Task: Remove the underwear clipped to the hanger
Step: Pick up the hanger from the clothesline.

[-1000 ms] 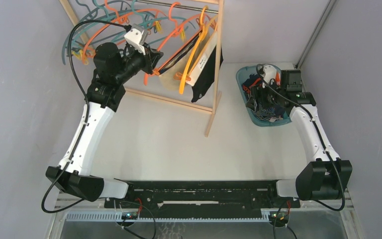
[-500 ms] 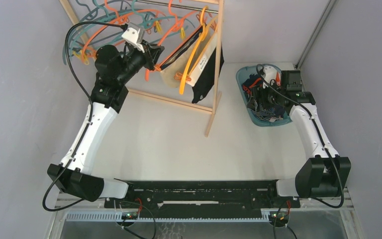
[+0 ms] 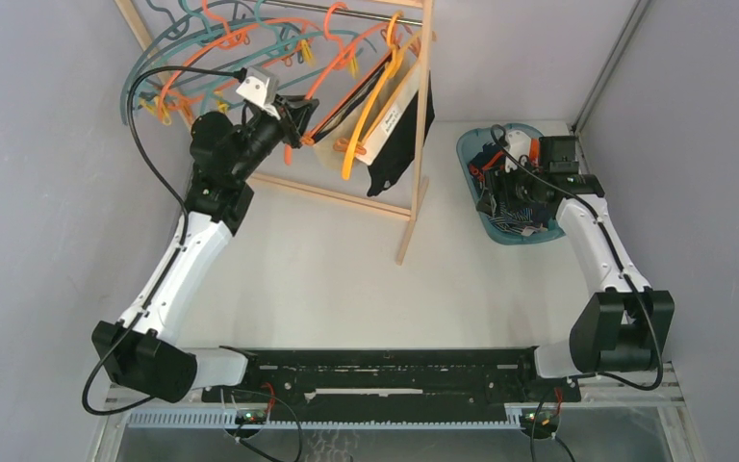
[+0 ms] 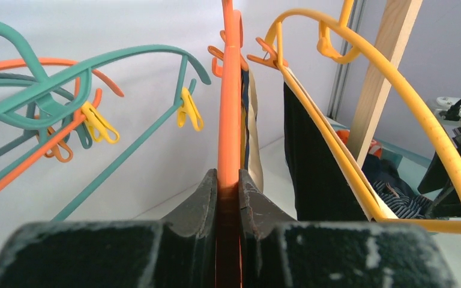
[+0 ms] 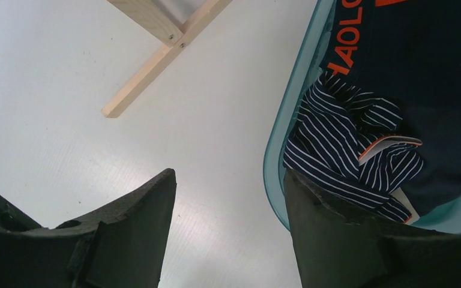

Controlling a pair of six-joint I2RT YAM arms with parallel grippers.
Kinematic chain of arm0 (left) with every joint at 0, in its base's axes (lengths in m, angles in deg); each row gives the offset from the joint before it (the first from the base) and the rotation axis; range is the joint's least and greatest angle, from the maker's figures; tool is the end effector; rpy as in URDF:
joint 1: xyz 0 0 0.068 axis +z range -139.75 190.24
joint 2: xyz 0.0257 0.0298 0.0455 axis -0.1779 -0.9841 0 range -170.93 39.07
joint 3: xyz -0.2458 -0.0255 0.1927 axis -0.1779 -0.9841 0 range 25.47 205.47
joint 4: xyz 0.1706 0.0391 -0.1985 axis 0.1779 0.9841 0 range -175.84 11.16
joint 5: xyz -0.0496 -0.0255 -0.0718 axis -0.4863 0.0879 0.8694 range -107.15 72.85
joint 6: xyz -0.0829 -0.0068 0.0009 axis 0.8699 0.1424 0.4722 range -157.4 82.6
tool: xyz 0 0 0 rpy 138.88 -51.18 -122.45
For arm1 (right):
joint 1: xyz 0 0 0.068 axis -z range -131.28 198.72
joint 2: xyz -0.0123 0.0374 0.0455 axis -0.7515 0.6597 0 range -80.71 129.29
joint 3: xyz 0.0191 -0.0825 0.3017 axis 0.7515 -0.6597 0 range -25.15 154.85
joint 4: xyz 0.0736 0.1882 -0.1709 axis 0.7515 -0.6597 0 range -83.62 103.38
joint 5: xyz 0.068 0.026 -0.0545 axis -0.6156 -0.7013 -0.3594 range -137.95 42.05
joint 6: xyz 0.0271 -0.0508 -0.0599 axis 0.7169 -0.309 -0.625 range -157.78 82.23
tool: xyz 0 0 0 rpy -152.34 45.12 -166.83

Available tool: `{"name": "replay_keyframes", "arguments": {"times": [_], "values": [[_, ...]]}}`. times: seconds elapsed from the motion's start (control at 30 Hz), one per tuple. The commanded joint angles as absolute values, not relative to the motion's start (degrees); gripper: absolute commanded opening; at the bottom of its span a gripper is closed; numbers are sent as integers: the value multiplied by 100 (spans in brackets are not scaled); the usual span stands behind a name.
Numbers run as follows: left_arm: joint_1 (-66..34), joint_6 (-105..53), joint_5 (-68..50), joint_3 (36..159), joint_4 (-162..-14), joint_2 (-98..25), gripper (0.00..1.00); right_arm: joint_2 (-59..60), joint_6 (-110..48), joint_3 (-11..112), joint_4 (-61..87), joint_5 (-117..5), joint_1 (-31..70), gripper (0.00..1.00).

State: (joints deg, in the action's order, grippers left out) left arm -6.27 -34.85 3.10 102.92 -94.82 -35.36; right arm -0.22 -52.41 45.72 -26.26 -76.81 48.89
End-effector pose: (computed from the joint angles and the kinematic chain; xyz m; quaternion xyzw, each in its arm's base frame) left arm 0.3014 -0.1156 0.5106 0.2109 0.5983 -0.2358 0.7361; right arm 0.3143 0.0341 0.3285 -0.2003 0.8897 0.1882 0.3644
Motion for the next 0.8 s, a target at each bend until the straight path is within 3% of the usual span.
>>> {"name": "replay_keyframes", "arguments": {"times": [0.0, 0.77], "values": [[-531, -3407, 342, 9903, -10810, -3038, 0, -21, -5366, 4580, -2450, -7632, 4855, 66], [-317, -2958, 469, 8786, -12972, -2686, 0, 49, -5444, 4577, -2476, -7664, 4993, 65]]}}
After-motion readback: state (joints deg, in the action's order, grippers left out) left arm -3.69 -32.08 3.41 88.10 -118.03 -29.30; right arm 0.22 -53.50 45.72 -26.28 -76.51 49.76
